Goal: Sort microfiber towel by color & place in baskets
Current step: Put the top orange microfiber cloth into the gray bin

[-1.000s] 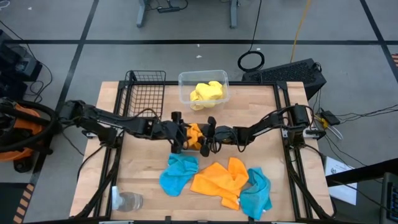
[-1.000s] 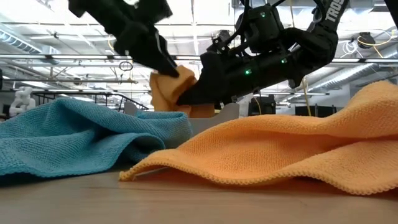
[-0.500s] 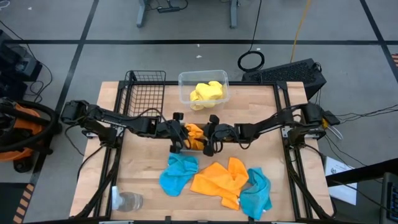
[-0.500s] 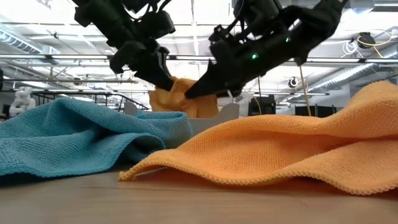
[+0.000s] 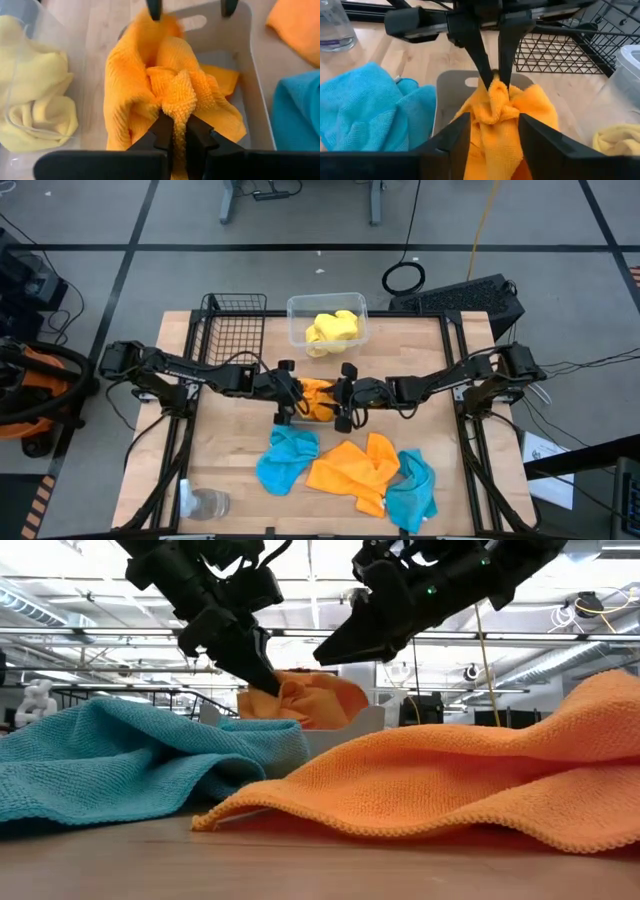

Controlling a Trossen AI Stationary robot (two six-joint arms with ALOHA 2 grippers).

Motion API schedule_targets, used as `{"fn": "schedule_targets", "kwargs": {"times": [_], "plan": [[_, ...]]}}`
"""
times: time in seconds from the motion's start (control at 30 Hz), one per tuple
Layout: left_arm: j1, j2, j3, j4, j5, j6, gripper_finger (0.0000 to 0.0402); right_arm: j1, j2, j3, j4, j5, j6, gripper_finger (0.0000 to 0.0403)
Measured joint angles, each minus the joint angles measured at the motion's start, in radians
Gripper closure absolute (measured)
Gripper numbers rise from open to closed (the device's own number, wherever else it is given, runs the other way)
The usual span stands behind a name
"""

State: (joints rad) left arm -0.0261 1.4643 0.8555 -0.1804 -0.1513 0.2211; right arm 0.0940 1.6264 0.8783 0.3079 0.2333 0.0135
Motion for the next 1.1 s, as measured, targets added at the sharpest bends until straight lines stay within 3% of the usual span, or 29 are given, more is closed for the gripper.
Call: {"fn": "schedule_targets", "kwargs": {"times": [0.2, 0.4, 0.6, 0.77, 0.87, 1.1], "plan": [[0.005, 0.005, 0.0, 0.005, -0.002, -0.05, 0.0366, 0.005, 0.046, -0.001, 0.03, 0.001, 0.003, 0.0311], [0.005, 0.005, 0.0, 0.007, -0.004, -0.137, 0.0305, -0.025, 0.141, 0.0, 0.13, 0.003, 0.021, 0.0395], [-0.023, 0.005, 0.0, 0.007, -0.014, -0.137, 0.0221, -0.054, 0.226, -0.001, 0.154, -0.002, 0.06, 0.0392], [-0.05, -0.012, 0.012, 0.012, -0.12, -0.102, 0.0174, -0.054, 0.236, 0.0, 0.163, 0.001, 0.053, 0.0401], [-0.055, -0.021, 0.016, 0.05, -0.171, -0.079, 0.0165, -0.053, 0.234, 0.0, 0.167, -0.004, 0.048, 0.04], [-0.024, 0.001, 0.012, 0.045, -0.149, -0.076, 0.0183, -0.039, 0.188, -0.001, 0.16, -0.003, 0.026, 0.0402]]}}
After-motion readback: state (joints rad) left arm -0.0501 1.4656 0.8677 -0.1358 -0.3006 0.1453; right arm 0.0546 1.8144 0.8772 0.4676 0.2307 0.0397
